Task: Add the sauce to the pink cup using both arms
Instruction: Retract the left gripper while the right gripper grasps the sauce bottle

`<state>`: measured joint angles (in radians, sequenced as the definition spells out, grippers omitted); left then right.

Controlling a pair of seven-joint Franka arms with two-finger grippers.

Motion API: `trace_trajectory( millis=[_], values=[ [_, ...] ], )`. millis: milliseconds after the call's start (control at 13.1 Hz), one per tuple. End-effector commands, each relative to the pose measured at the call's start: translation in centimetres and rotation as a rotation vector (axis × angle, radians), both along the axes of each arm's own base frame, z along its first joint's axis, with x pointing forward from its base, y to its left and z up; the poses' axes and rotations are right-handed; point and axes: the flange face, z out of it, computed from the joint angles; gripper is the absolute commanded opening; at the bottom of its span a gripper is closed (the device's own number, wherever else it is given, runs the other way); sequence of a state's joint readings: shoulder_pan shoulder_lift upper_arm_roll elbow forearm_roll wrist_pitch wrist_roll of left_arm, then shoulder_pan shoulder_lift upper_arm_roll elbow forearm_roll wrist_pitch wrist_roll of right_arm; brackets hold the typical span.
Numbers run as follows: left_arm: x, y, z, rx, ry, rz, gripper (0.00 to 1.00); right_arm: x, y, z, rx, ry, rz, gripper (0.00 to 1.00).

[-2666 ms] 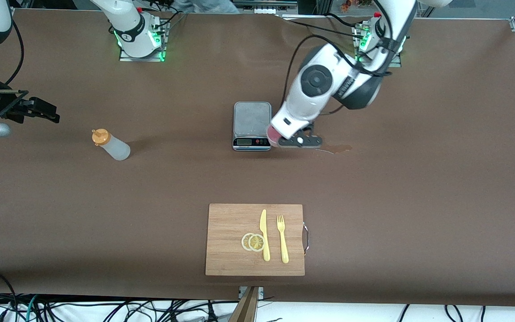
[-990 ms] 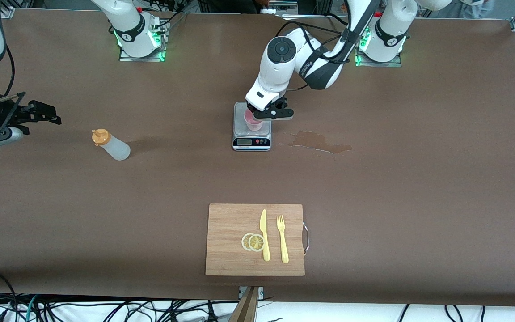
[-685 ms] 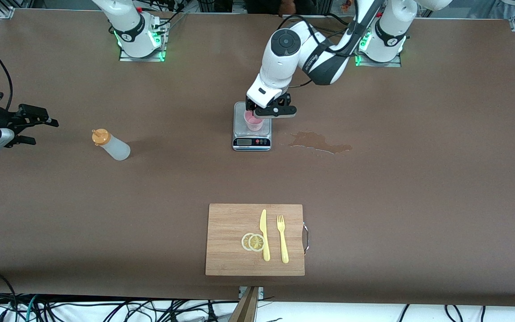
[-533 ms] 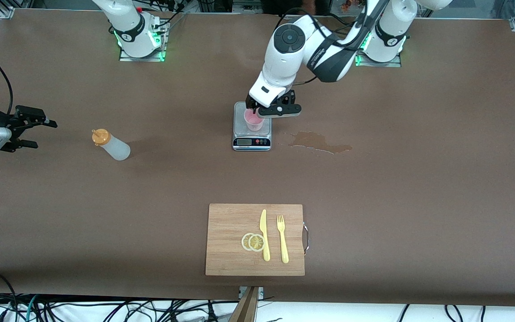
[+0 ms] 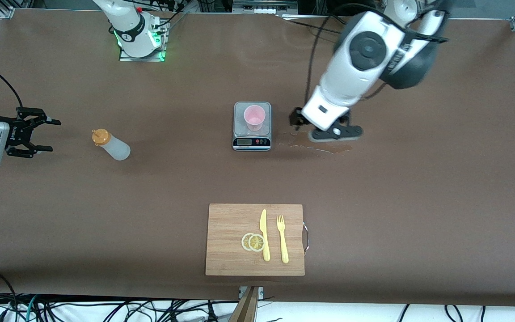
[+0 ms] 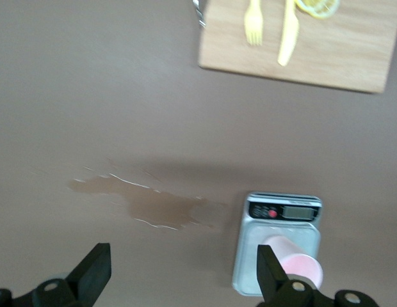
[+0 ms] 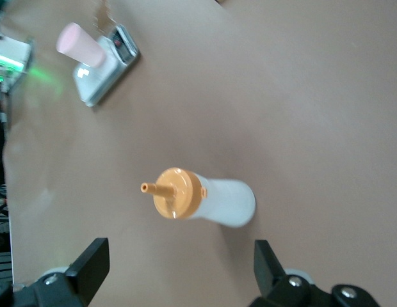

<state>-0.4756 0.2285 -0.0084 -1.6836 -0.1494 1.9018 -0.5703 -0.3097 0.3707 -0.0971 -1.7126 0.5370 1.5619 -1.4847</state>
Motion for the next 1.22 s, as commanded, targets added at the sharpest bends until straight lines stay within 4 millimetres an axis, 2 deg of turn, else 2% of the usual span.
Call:
trace_trajectory(
  millis=[0, 152, 228, 381, 533, 609, 838, 1142],
  values=[
    [2.0, 6.2, 2.1, -0.002, -0.002, -0.043, 1.0, 0.6, 0.4, -2.7, 0.137, -0.068, 0.061, 1.0],
    [3.3, 11.1, 3.2, 0.048, -0.035, -0.08, 1.0, 0.8, 0.7, -4.5, 0.195, -0.104, 0.097, 1.0],
    [3.7, 13.5, 3.5, 0.05, -0.034, -0.093, 1.0, 0.8, 0.7, -4.7, 0.216, -0.14, 0.127, 1.0],
    [4.1, 18.1, 4.7, 0.048, -0.035, -0.125, 1.0, 0.5, -0.5, -6.4, 0.251, -0.215, 0.192, 1.0],
    [4.5, 22.8, 5.8, 0.046, -0.026, -0.109, 1.0, 0.1, -1.1, -9.7, 0.335, -0.297, 0.247, 1.0],
    [4.5, 24.5, 6.4, 0.044, -0.016, -0.122, 1.0, -0.1, -1.2, -11.6, 0.384, -0.343, 0.267, 0.99],
    [4.3, 27.7, 8.1, 0.044, 0.014, -0.136, 1.0, -0.5, -0.6, -15.4, 0.478, -0.416, 0.298, 0.98],
    [4.0, 30.7, 8.4, 0.065, 0.032, -0.177, 1.0, -1.2, 1.7, -18.8, 0.645, -0.459, 0.32, 0.97]
  ],
)
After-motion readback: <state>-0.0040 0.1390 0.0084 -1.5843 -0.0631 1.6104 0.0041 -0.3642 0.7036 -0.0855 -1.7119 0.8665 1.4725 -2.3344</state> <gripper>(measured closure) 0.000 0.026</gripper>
